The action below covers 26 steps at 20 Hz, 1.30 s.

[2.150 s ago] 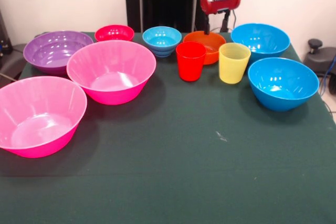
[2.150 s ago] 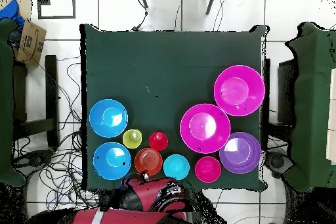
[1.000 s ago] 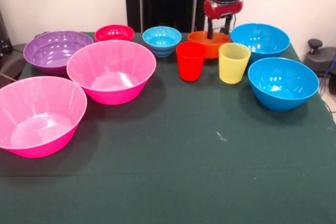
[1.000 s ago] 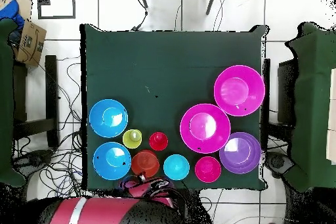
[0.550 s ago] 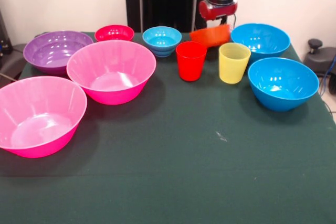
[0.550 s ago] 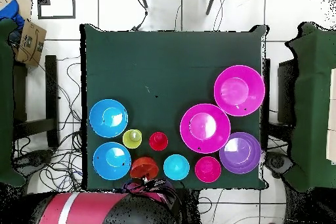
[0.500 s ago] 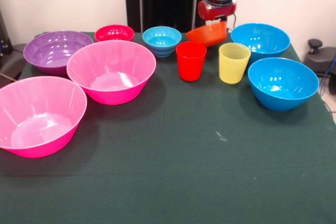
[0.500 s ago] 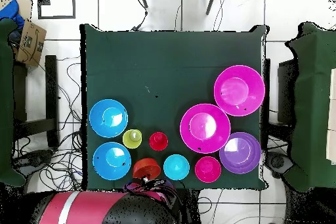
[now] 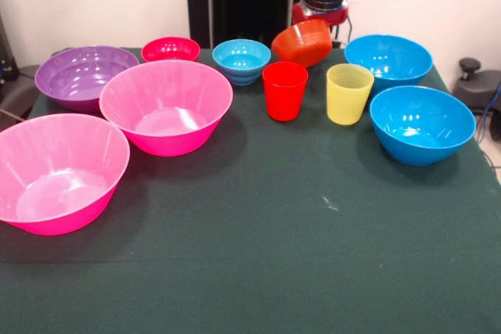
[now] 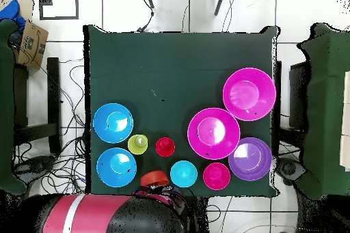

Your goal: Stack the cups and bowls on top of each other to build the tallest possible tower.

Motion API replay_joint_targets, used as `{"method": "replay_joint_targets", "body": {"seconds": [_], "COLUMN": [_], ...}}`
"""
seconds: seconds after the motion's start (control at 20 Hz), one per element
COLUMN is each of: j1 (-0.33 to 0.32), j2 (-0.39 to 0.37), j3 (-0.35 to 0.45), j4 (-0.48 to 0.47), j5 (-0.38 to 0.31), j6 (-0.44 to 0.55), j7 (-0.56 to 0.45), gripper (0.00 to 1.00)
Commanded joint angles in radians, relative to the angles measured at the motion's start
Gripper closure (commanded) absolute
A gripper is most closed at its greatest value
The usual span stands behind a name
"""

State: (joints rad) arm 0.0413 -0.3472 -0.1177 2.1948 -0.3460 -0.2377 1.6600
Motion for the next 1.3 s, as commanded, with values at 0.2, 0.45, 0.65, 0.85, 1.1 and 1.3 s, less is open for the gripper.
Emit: {"method": "replay_joint_targets", "body": {"seconds": [0.2, 0.45, 0.65, 0.85, 1.1, 1.3], "j1": [-0.030, -0.036, -0.038, -0.046, -0.044, -0.022], "j2": [0.016, 0.010, -0.030, -0.099, -0.177, -0.243], "j3": [0.092, 0.100, 0.108, 0.123, 0.128, 0.110], "j4": [-0.107, -0.105, -0.095, -0.064, -0.032, -0.009], "j5": [-0.016, -0.014, 0.000, 0.021, 0.060, 0.095], "j6": [-0.083, -0.074, -0.011, 0.024, 0.045, 0.081], "j7": [0.150, 0.148, 0.139, 0.154, 0.188, 0.203], "gripper": [0.00, 0.00, 0.00, 0.00, 0.00, 0.00]}}
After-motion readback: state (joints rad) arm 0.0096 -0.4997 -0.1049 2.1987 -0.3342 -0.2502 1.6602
